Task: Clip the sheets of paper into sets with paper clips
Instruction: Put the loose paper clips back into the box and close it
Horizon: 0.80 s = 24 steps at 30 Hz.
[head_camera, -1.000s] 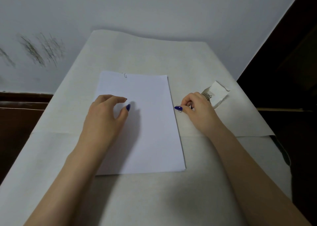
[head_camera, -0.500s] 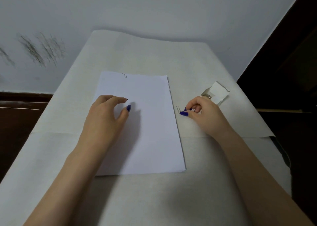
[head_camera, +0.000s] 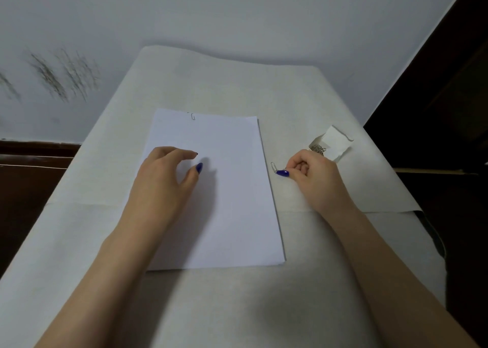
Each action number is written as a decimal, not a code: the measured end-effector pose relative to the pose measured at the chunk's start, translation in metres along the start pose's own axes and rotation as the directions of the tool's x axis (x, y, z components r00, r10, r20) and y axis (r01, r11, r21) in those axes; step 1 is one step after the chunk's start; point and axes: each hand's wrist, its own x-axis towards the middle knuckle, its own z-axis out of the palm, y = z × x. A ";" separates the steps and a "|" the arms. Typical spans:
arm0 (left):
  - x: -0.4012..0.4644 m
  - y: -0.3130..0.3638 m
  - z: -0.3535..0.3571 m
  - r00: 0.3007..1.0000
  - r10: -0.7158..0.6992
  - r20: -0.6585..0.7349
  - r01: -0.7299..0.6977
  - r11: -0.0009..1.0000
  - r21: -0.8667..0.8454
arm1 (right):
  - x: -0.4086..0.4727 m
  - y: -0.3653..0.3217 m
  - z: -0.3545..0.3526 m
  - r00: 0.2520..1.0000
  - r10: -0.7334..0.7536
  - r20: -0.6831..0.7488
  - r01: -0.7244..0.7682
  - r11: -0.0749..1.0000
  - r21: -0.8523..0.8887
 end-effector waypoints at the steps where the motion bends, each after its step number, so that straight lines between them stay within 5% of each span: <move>1: 0.000 0.000 -0.001 1.000 -0.004 0.002 0.004 1.000 -0.001 | 0.001 -0.002 -0.002 0.998 -0.027 -0.049 0.026 1.000 -0.008; 7: 0.000 0.000 -0.001 1.000 -0.007 0.009 0.007 1.000 -0.008 | 0.021 0.000 -0.032 0.917 -0.109 -0.385 0.055 0.987 -0.149; 13: 0.000 -0.001 0.000 1.000 -0.002 0.015 0.003 1.000 -0.021 | 0.025 0.023 -0.042 0.948 -0.055 -0.312 -0.063 0.932 -0.356; 24: 0.000 0.000 0.000 1.000 -0.004 0.030 0.005 1.000 -0.028 | 0.029 0.017 -0.031 0.938 -0.082 -0.336 0.001 0.972 -0.236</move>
